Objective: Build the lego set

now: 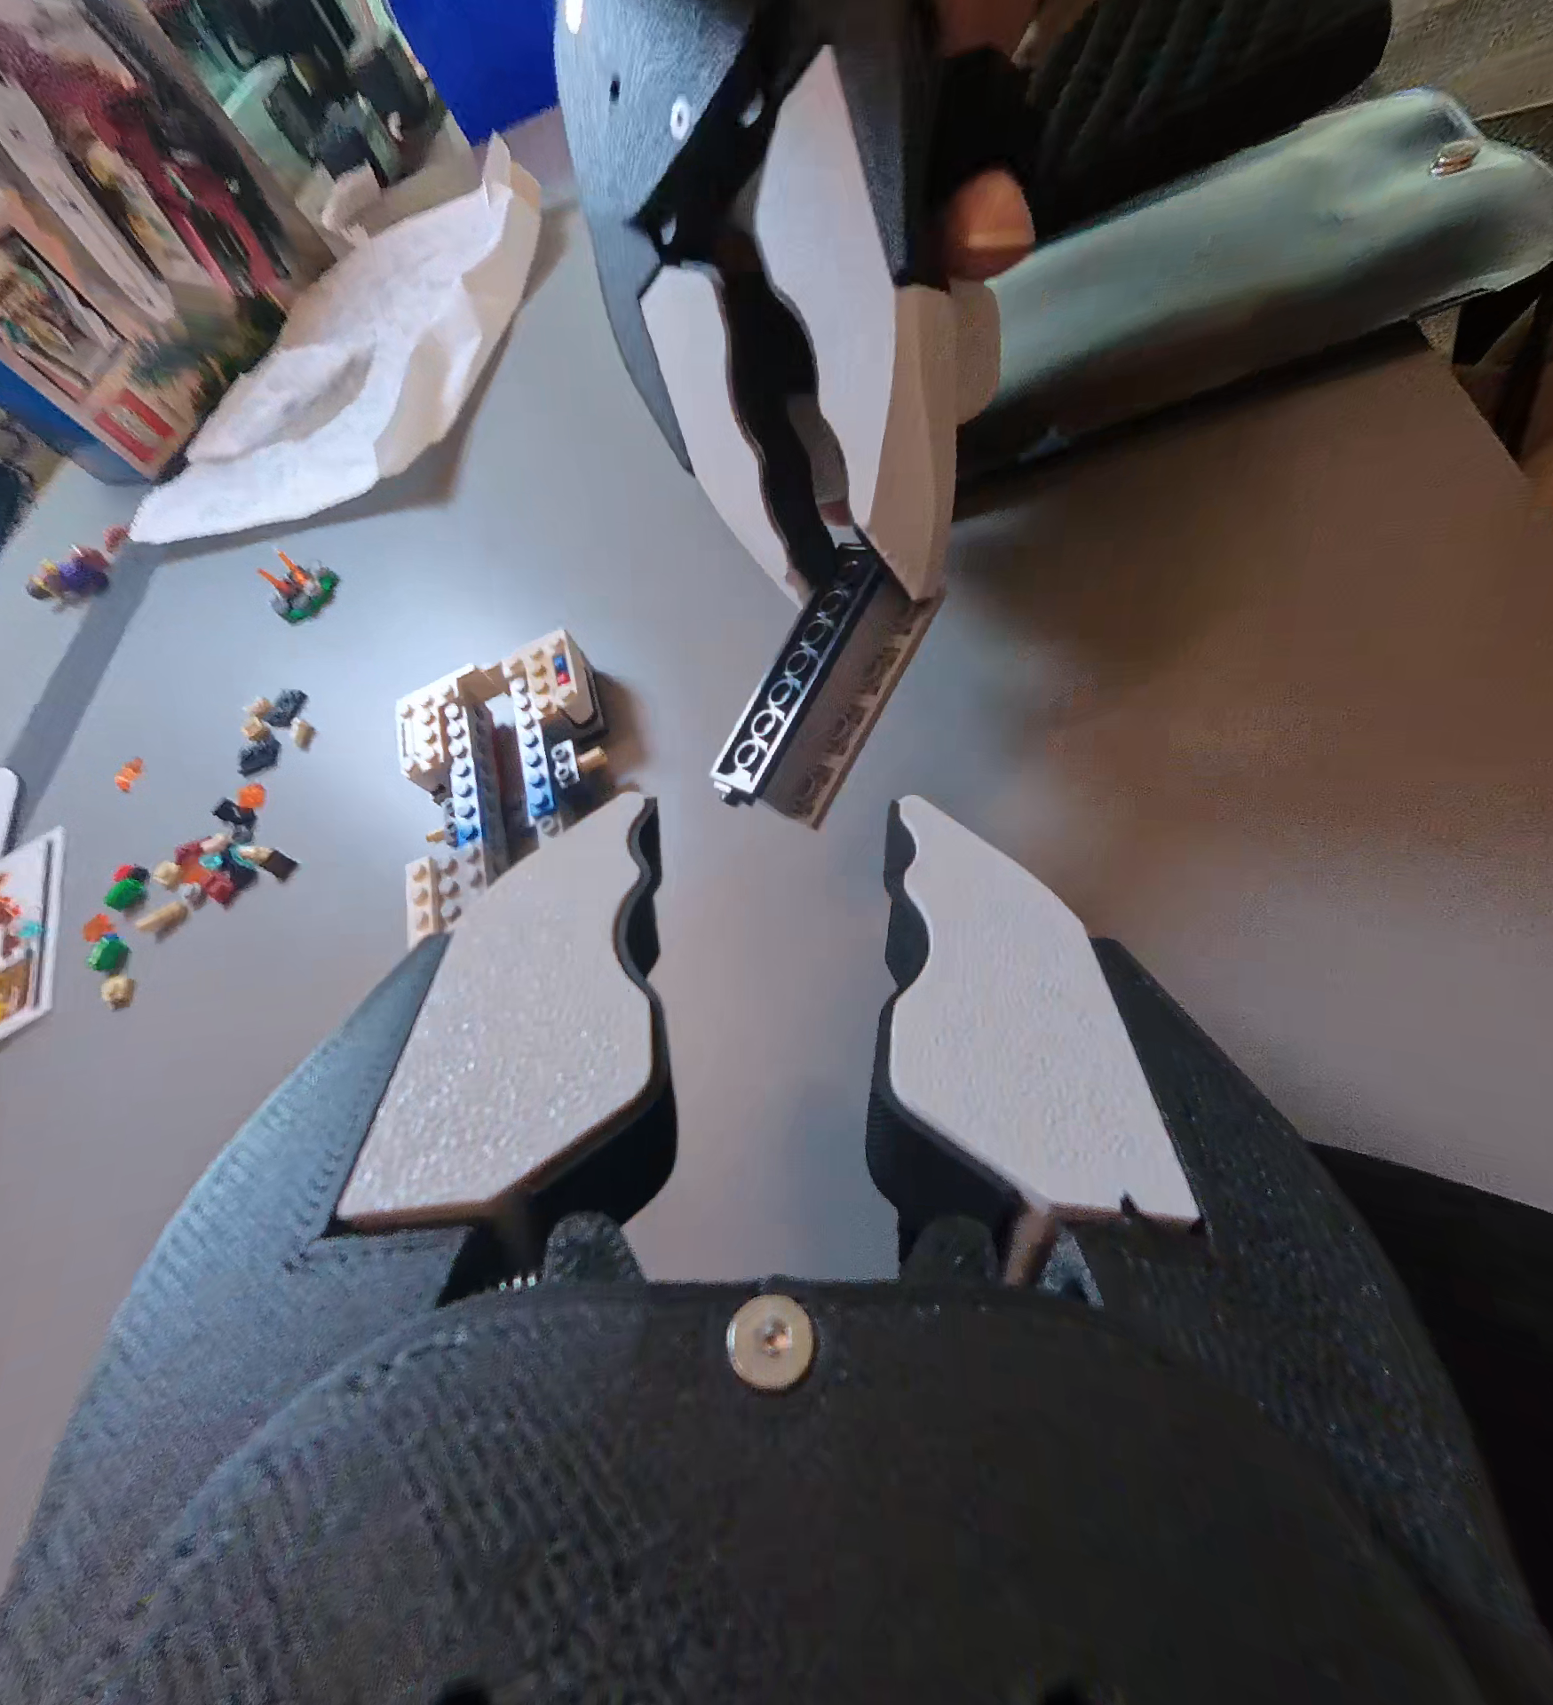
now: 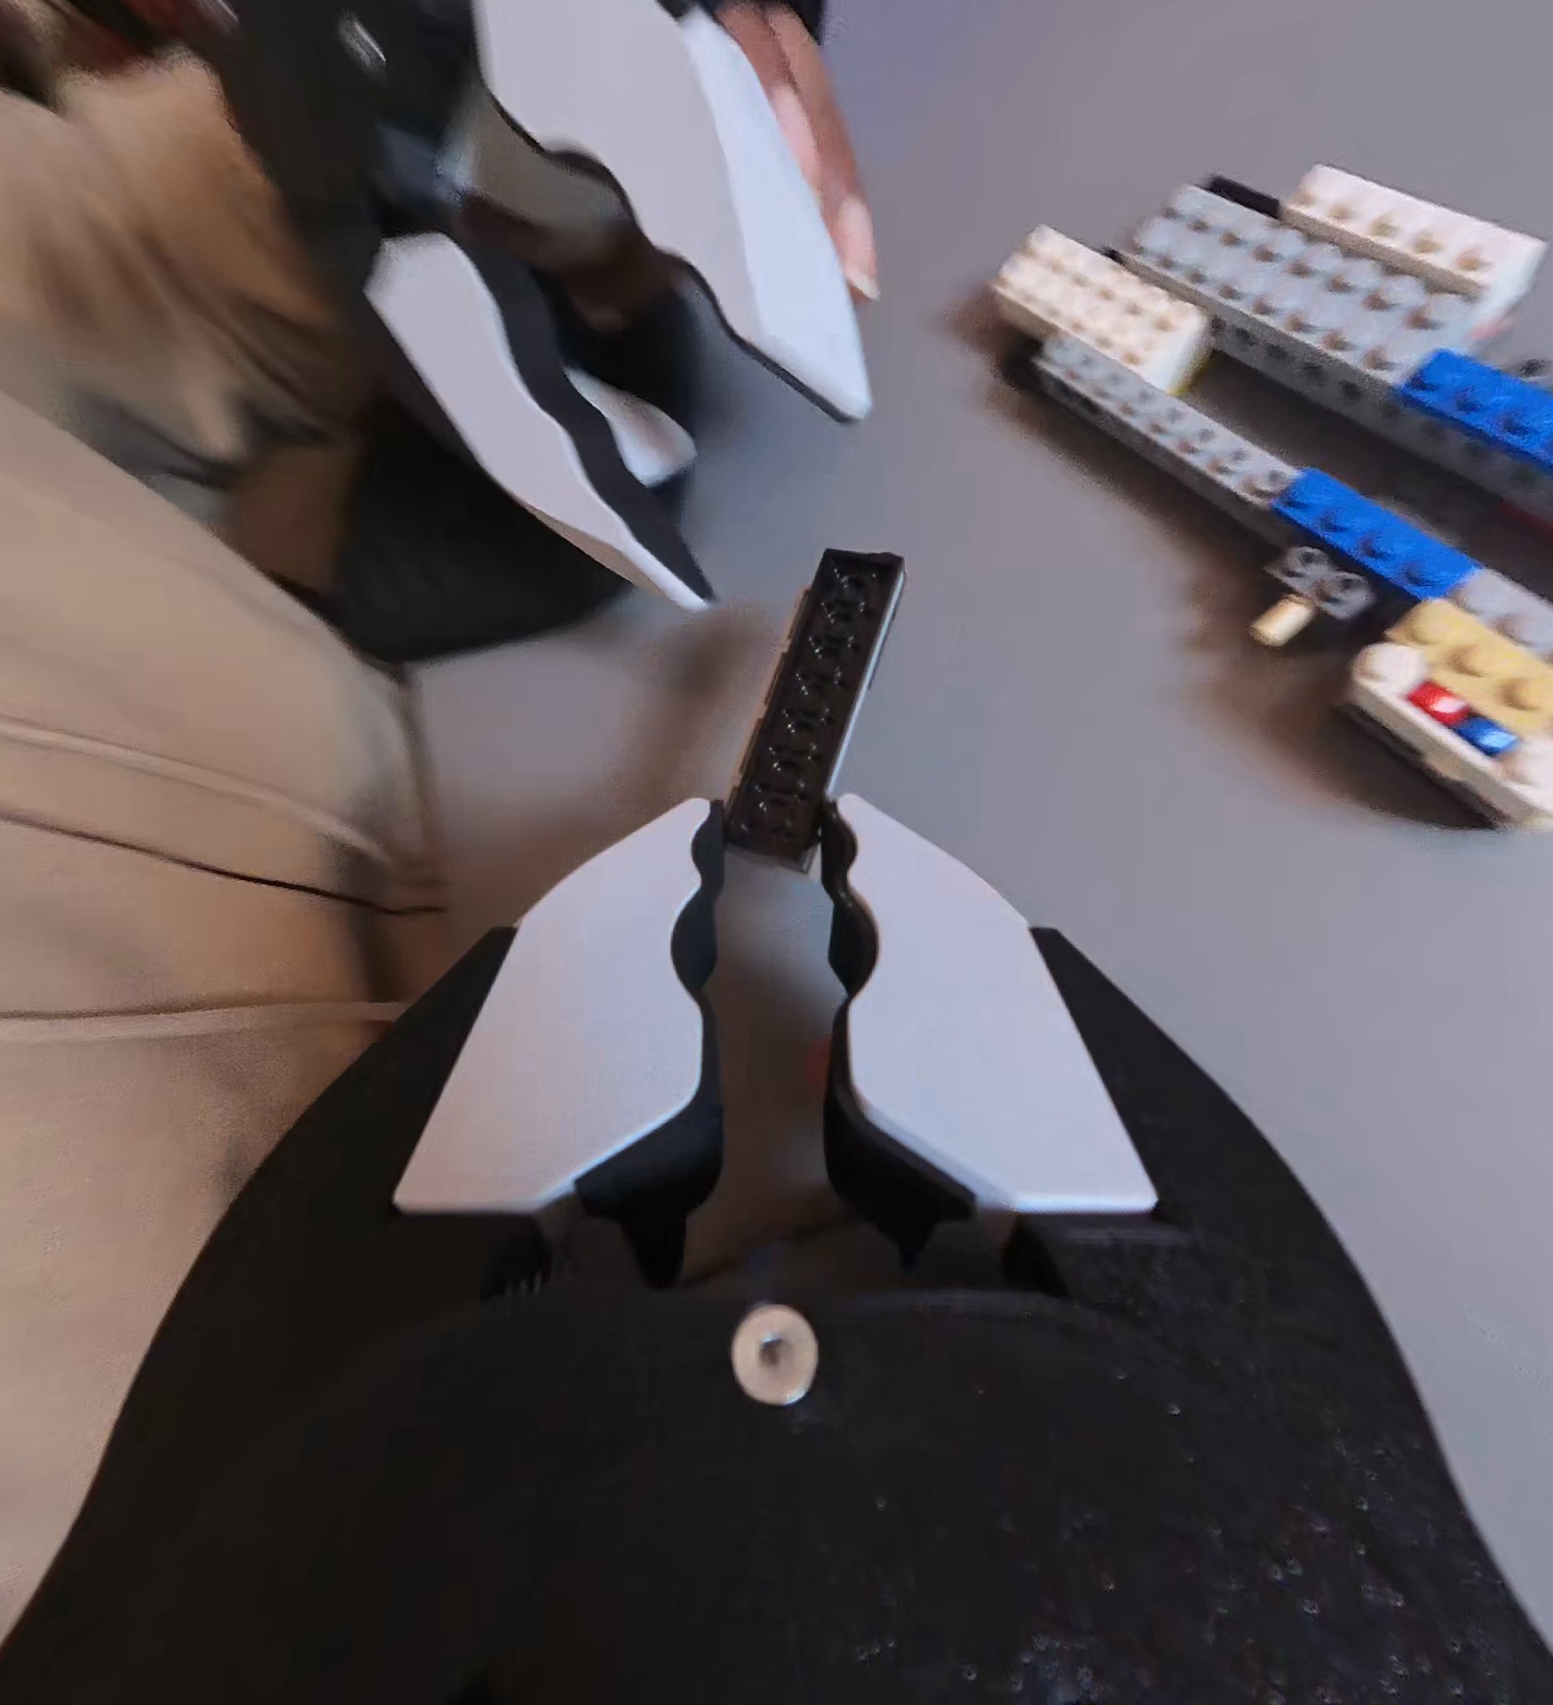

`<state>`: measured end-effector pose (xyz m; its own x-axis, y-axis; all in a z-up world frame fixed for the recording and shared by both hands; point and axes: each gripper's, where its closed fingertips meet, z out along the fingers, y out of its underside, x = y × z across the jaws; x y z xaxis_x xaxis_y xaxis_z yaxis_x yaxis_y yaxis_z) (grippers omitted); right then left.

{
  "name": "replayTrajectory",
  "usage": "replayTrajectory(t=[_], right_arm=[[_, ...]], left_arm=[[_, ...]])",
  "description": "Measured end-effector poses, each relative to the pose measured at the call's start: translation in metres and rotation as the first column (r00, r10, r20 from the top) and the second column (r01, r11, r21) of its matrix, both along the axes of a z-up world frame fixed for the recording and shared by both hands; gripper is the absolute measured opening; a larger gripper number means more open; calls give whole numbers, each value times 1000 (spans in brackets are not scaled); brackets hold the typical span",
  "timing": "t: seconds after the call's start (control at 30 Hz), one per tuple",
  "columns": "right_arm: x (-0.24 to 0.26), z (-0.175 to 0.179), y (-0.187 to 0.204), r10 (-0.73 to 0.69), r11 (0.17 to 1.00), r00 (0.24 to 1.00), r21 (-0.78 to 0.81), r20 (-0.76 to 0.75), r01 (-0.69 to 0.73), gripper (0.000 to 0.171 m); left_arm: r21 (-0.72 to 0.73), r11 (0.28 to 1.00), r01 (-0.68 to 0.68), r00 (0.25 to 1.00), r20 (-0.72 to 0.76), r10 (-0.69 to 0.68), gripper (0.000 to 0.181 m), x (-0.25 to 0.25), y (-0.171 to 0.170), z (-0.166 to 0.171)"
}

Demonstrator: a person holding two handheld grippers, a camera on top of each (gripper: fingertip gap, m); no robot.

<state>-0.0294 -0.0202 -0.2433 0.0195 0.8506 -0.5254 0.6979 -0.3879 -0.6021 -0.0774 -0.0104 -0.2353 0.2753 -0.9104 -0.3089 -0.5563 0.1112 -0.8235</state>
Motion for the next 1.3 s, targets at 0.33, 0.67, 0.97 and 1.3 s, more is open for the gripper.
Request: replayTrajectory(t=[0.33, 0.67, 0.97, 1.3], right_arm=[[-12, 64, -19, -43, 812, 931, -556, -361, -178, 20], [-14, 53, 9, -110, 906, 922, -419, -371, -61, 34], [-22, 47, 25, 252, 612, 919, 785, -304, 91, 43], [-35, 19, 51, 290, 309, 948, 950, -133, 38, 24]], left_arm=[[265, 964, 0, 984, 174, -48, 24, 10, -8, 49], [-119, 993, 20, 947, 320, 19, 23, 3, 1, 36], [-620, 784, -29, 904, 319, 285, 23, -3, 21, 9], [-796, 604, -31, 870, 276, 408, 23, -11, 25, -3]])
